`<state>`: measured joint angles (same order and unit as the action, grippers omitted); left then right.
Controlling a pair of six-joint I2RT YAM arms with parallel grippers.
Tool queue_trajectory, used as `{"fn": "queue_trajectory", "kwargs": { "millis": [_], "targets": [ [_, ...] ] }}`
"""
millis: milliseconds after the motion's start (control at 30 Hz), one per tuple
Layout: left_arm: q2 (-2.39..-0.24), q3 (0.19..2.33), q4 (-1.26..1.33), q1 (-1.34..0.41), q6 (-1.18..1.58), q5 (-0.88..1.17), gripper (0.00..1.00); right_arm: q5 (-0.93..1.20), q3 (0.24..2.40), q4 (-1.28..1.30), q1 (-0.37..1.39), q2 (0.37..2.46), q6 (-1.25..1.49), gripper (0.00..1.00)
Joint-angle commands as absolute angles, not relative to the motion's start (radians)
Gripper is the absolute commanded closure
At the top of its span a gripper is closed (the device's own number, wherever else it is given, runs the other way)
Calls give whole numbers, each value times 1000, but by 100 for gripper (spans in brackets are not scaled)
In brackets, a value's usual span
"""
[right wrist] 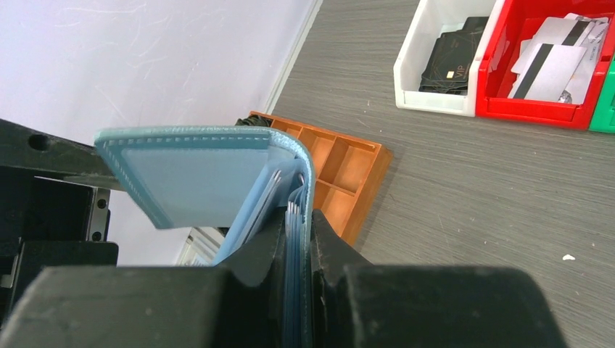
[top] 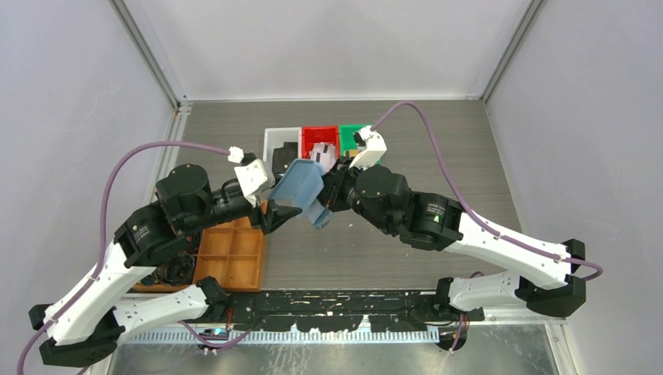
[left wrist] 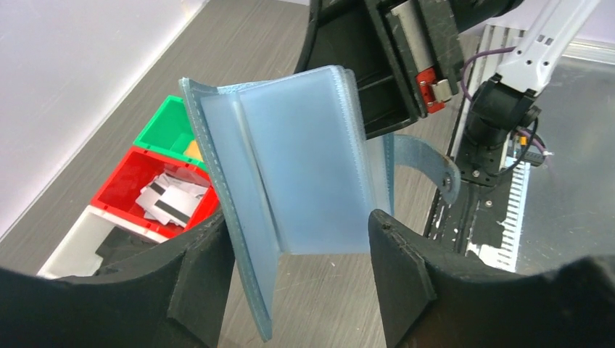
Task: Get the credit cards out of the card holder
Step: Open the card holder at the center of the board.
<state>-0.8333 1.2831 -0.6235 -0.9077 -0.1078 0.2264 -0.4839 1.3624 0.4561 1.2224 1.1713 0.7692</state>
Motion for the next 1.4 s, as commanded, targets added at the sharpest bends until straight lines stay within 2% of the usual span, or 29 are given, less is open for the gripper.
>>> {"fn": "queue_trajectory", "kwargs": {
  "millis": [0, 100, 267, 533, 733, 867, 1200, 1367],
  "targets": [
    [-825, 1267, -527, -907, -133, 158, 31, -478, 1392, 370, 1234, 1143, 762, 99],
    [-827, 1272, -538, -907, -115, 201, 20, -493, 1430, 403, 1236, 1175, 762, 99],
    [-848, 1301, -587, -907, -83, 251, 16, -518, 1470, 436, 1244, 1207, 752, 99],
    [-823, 1281, -566, -907, -143, 188, 20, -523, 1457, 434, 1249, 1186, 750, 99],
    [-814, 1330, -621, -907, -78, 307, 15, -524, 1429, 419, 1251, 1167, 752, 99],
    [-820, 1344, -652, -907, -56, 358, 16, -513, 1427, 415, 1252, 1167, 758, 99],
    [-827, 1292, -568, -907, -123, 194, 22, -515, 1431, 412, 1261, 1168, 759, 99],
    [-829, 1276, -560, -907, -122, 186, 22, -514, 1436, 410, 1263, 1175, 758, 99]
  ]
}}
